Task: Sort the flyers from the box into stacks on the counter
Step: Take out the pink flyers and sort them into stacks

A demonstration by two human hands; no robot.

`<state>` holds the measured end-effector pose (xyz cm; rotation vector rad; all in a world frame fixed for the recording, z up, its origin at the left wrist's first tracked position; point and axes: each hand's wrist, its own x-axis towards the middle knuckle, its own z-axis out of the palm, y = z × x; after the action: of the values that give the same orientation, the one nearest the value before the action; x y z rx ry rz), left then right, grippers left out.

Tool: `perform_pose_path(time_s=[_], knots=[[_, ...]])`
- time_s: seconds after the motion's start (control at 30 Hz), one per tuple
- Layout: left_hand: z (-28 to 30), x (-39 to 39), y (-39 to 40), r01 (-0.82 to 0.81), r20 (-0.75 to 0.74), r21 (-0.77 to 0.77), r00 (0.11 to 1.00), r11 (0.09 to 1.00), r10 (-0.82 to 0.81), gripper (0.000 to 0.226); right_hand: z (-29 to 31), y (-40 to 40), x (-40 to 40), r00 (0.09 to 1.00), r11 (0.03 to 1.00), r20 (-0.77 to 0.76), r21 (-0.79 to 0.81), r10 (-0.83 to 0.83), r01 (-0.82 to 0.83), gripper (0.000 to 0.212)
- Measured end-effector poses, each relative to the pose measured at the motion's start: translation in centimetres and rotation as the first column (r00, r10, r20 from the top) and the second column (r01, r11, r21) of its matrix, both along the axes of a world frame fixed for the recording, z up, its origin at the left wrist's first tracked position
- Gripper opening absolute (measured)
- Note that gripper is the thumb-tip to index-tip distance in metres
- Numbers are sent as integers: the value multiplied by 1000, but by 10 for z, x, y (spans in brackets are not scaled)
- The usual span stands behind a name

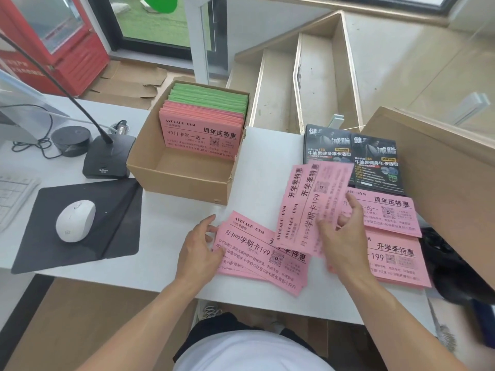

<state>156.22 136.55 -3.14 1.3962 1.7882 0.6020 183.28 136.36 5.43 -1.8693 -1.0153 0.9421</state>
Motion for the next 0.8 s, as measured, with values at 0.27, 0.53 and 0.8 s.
perform_pose_path(time_s=[0.27,0.53,0.8], knots=[[10,3,-5,-38,1,38,999,999,38,78,0,-15,-14,992,984,-89,-147,88,-101,95],[59,34,-8,17,424,-179,904,984,61,92,-9,-26,-50,983,995,-183,-83,34,-50,108],[66,18,10,310,361,-83,895,947,-261,95,13,-15,-10,703,923,605,-314,374,-221,83]])
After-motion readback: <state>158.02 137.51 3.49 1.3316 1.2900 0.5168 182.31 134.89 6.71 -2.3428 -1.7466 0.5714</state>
